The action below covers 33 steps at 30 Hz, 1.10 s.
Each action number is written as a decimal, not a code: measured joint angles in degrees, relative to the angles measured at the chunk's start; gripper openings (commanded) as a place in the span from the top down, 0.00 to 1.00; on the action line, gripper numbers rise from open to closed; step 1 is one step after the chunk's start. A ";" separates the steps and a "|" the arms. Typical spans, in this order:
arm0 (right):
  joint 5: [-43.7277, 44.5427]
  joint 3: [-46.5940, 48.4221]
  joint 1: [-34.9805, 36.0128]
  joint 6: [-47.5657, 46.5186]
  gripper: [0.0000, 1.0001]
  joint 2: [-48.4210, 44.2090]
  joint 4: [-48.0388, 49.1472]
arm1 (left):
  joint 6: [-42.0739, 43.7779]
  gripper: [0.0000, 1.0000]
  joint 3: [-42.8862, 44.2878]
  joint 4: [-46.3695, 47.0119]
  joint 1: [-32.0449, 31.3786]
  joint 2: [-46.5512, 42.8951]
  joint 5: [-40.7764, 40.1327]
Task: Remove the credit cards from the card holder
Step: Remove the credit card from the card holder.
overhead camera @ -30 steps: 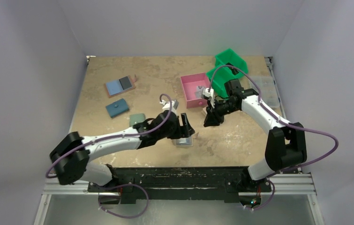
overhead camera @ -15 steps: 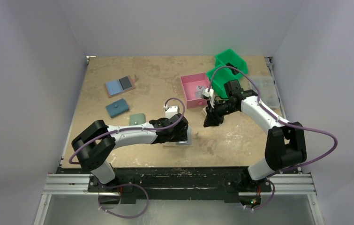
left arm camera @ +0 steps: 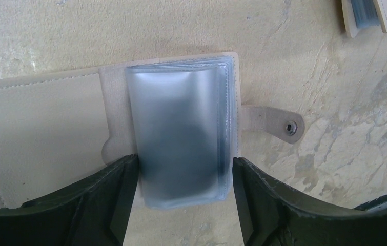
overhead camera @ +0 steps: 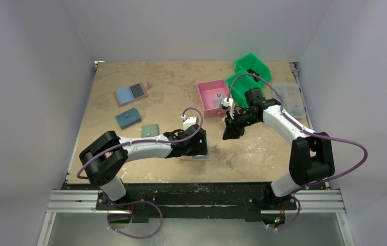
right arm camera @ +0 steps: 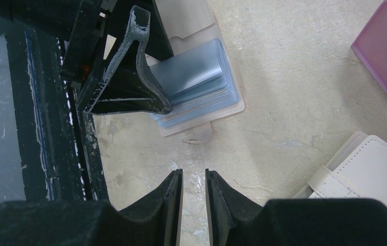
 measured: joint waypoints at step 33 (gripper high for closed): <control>-5.77 -0.85 12.22 8.33 0.87 8.04 5.75 | -5.51 0.76 -22.23 22.49 6.80 -11.21 11.47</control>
